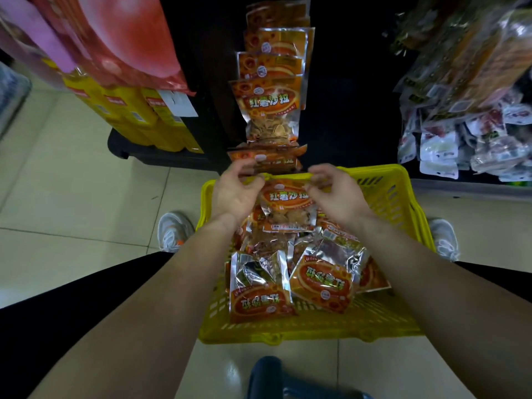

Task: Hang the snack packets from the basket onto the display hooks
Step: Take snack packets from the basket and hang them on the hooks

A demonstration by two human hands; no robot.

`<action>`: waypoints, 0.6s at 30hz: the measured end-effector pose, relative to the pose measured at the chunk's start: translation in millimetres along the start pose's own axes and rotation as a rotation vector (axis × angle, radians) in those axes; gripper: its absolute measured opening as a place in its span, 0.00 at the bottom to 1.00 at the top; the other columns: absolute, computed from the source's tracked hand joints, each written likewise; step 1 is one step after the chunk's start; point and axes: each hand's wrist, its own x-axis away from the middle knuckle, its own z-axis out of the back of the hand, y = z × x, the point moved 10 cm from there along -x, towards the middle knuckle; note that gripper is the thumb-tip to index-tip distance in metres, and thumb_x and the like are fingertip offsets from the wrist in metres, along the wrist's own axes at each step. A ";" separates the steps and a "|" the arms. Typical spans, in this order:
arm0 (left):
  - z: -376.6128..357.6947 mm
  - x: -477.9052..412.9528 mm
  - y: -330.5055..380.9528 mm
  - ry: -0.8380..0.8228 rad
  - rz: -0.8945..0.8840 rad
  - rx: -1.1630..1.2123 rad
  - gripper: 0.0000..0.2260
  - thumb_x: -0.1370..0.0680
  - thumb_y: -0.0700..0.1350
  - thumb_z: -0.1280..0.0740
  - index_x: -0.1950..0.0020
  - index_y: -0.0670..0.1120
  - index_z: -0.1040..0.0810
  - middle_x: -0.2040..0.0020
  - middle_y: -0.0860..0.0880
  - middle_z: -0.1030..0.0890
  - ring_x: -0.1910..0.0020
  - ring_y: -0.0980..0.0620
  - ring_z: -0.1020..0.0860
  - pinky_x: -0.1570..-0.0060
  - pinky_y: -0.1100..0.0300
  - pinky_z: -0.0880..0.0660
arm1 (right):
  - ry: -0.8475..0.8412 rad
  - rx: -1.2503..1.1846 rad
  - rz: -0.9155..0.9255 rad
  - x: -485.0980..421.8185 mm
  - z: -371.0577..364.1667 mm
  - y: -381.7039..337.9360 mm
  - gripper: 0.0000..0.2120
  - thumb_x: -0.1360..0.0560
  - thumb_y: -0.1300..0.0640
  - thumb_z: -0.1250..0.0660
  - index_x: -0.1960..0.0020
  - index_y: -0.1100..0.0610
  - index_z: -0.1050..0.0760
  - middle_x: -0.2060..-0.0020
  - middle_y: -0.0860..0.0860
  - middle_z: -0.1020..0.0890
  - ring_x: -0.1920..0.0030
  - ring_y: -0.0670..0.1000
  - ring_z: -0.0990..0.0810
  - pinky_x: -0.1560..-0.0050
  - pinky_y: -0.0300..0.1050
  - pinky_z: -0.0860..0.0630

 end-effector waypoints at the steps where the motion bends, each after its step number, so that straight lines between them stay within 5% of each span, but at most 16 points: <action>1: 0.5 -7.9 6.5 -0.005 -0.029 -0.043 0.15 0.24 0.53 0.29 0.37 0.61 0.23 0.41 0.59 0.19 0.45 0.60 0.23 0.44 0.62 0.27 | 0.007 0.030 0.047 -5.6 -0.5 -13.0 0.17 0.25 0.50 0.31 0.36 0.45 0.24 0.47 0.43 0.20 0.49 0.44 0.21 0.47 0.44 0.23; 8: -32.5 -79.1 28.3 -0.163 -0.044 -0.348 0.27 0.20 0.55 0.36 0.22 0.62 0.39 0.26 0.50 0.30 0.29 0.45 0.31 0.30 0.46 0.32 | 0.025 0.222 0.120 -26.2 -6.4 -31.4 0.16 0.23 0.55 0.34 0.35 0.50 0.24 0.40 0.50 0.23 0.43 0.50 0.21 0.43 0.46 0.23; 14: -40.4 -104.3 30.9 -0.197 -0.005 -0.399 0.25 0.19 0.50 0.37 0.22 0.59 0.38 0.23 0.49 0.35 0.27 0.43 0.34 0.28 0.45 0.34 | 0.004 0.291 0.114 -20.0 -3.4 -7.9 0.14 0.24 0.56 0.34 0.39 0.49 0.23 0.46 0.49 0.23 0.50 0.50 0.21 0.48 0.49 0.22; 18: -31.3 -83.2 29.8 -0.204 -0.054 -0.405 0.25 0.19 0.50 0.36 0.22 0.58 0.36 0.25 0.50 0.31 0.28 0.44 0.31 0.30 0.45 0.32 | 0.030 0.336 0.122 -13.9 -0.2 -10.6 0.14 0.24 0.55 0.34 0.38 0.49 0.23 0.46 0.48 0.24 0.45 0.53 0.24 0.48 0.50 0.23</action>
